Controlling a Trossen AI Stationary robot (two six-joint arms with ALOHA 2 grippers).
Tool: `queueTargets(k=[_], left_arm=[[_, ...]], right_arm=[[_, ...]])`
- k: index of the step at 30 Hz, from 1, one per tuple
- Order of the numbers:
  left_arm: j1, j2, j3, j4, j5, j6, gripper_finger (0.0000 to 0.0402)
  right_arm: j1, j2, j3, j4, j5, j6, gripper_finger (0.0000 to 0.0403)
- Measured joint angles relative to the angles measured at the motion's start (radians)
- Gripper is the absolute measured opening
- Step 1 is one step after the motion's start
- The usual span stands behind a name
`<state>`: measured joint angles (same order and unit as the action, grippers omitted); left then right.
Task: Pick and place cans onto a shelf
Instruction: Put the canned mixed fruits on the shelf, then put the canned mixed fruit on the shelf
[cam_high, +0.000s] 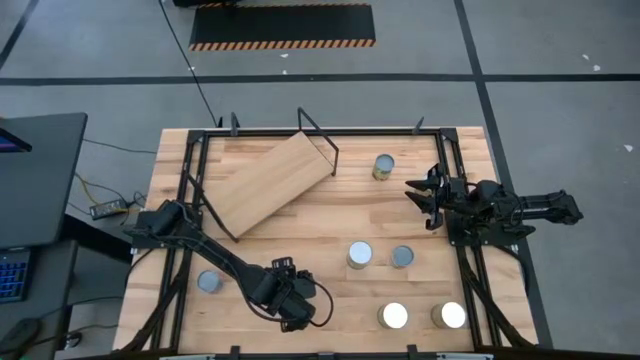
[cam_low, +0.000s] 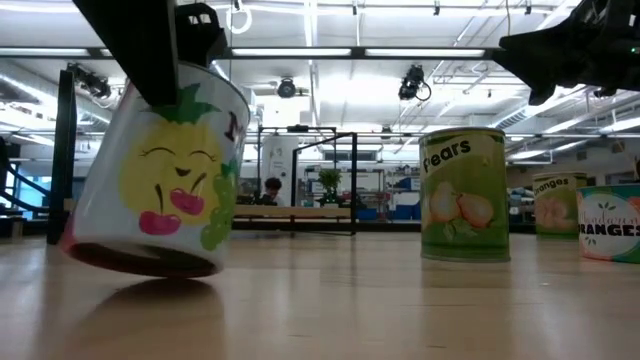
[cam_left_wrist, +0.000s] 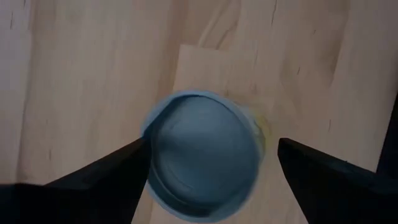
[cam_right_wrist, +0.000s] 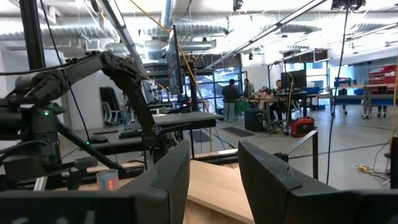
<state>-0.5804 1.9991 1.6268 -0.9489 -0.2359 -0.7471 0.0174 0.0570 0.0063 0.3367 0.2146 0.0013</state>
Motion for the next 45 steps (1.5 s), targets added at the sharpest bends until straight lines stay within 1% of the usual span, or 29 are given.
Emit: queueTargets(k=[8, 12, 18, 25, 29, 34, 38, 41, 43, 45], left_arm=[[0.0, 0.0, 0.0, 0.017, 0.005, -0.009, 0.0357], [0.0, -0.002, 0.025, 0.012, 0.024, -0.008, 0.0357], [-0.002, -0.003, 0.046, -0.035, 0.032, -0.01, 0.0357], [-0.007, -0.004, 0.093, -0.129, 0.073, -0.061, 0.0357], [-0.008, -0.003, 0.095, -0.13, 0.073, -0.104, 0.0357], [-0.005, -0.003, 0.095, -0.12, 0.058, -0.183, 0.0357], [-0.005, -0.003, 0.085, -0.094, 0.042, -0.187, 0.0357], [-0.006, -0.002, 0.08, -0.074, -0.009, -0.192, 0.0356], [-0.007, -0.003, 0.08, -0.055, -0.016, -0.156, 0.0347], [-0.006, -0.003, 0.08, -0.059, -0.017, -0.127, 0.0324]], right_arm=[[0.0, 0.0, 0.0, 0.0, 0.0, 0.0, 0.0144], [0.0, 0.0, 0.0, 0.0, 0.0, 0.0, 0.0144], [0.0, 0.0, 0.0, 0.0, 0.0, 0.0, 0.0144], [0.0, 0.0, 0.0, 0.0, 0.0, -0.001, 0.0144], [0.0, 0.0, 0.0, 0.0, 0.0, -0.002, 0.0144], [0.0, 0.0, 0.0, 0.0, 0.0, -0.002, 0.0144], [0.0, 0.0, 0.0, 0.0, 0.0, -0.003, 0.0144], [0.0, 0.0, 0.0, 0.0, 0.0, -0.003, 0.0144], [0.0, 0.0, 0.0, 0.0, 0.0, -0.003, 0.0144], [0.0, 0.0, 0.0, 0.0, 0.0, 0.0, 0.0144]])
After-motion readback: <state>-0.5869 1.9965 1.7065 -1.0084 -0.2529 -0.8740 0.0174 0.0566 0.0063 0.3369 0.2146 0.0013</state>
